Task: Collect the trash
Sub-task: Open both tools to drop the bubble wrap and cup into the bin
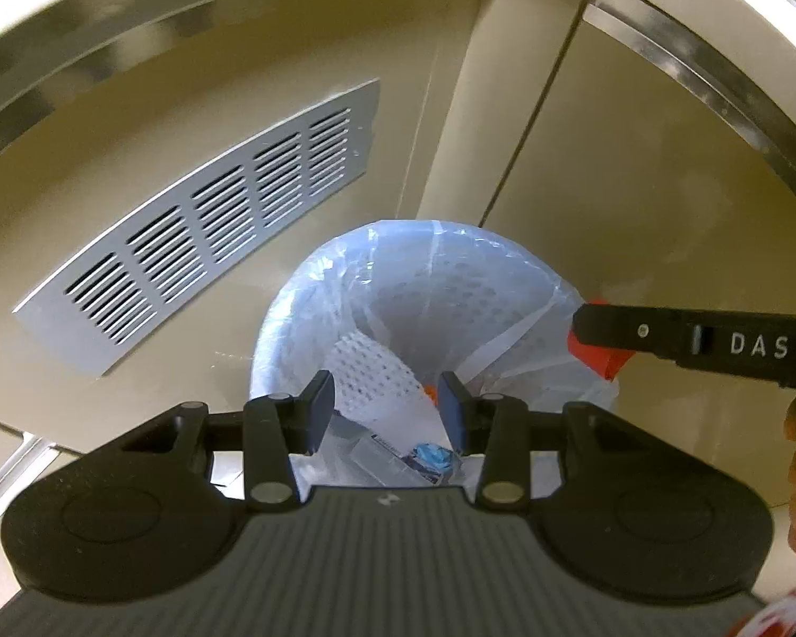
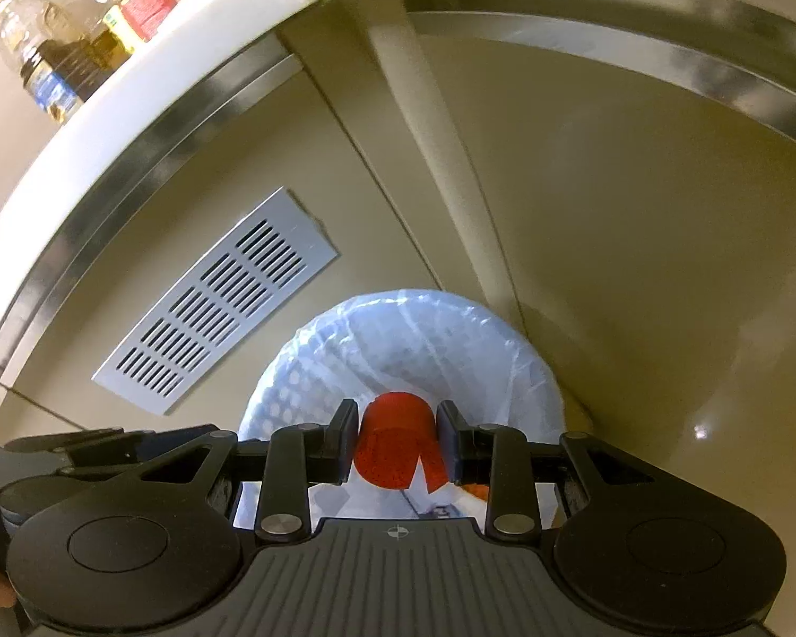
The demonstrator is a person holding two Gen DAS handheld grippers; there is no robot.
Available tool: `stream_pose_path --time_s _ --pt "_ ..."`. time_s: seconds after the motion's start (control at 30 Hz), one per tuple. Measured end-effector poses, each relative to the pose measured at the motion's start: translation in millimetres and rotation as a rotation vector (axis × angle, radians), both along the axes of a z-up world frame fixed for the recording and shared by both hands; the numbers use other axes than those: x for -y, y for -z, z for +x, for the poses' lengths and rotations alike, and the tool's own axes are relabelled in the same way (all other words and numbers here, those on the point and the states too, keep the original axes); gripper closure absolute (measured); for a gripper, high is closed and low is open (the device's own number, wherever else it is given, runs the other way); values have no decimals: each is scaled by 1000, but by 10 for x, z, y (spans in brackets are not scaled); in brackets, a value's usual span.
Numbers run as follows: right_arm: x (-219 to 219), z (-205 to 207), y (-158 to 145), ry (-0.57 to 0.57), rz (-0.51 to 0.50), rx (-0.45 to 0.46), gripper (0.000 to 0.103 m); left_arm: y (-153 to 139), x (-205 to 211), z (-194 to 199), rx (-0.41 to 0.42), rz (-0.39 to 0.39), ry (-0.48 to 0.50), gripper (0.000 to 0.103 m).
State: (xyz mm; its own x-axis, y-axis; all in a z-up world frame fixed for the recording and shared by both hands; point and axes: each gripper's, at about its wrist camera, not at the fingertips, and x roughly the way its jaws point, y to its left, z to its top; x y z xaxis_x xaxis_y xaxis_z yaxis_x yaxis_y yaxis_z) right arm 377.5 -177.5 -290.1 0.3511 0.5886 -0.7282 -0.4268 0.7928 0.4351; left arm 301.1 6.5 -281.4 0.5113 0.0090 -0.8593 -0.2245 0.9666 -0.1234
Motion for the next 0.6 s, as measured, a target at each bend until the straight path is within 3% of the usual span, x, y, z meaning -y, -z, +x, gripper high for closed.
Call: stream_pose_path --time_s 0.47,0.5,0.57,0.6 --pt "-138 4 -54 15 43 47 70 -53 -93 -132 15 -4 -40 65" --pt "-143 6 -74 20 49 58 69 -59 -96 -132 17 -2 -42 65" --pt "-143 4 -117 30 68 82 54 -72 -104 -127 21 0 -44 65" --pt "-139 -2 -144 38 78 98 43 -83 -107 -127 22 1 -44 65"
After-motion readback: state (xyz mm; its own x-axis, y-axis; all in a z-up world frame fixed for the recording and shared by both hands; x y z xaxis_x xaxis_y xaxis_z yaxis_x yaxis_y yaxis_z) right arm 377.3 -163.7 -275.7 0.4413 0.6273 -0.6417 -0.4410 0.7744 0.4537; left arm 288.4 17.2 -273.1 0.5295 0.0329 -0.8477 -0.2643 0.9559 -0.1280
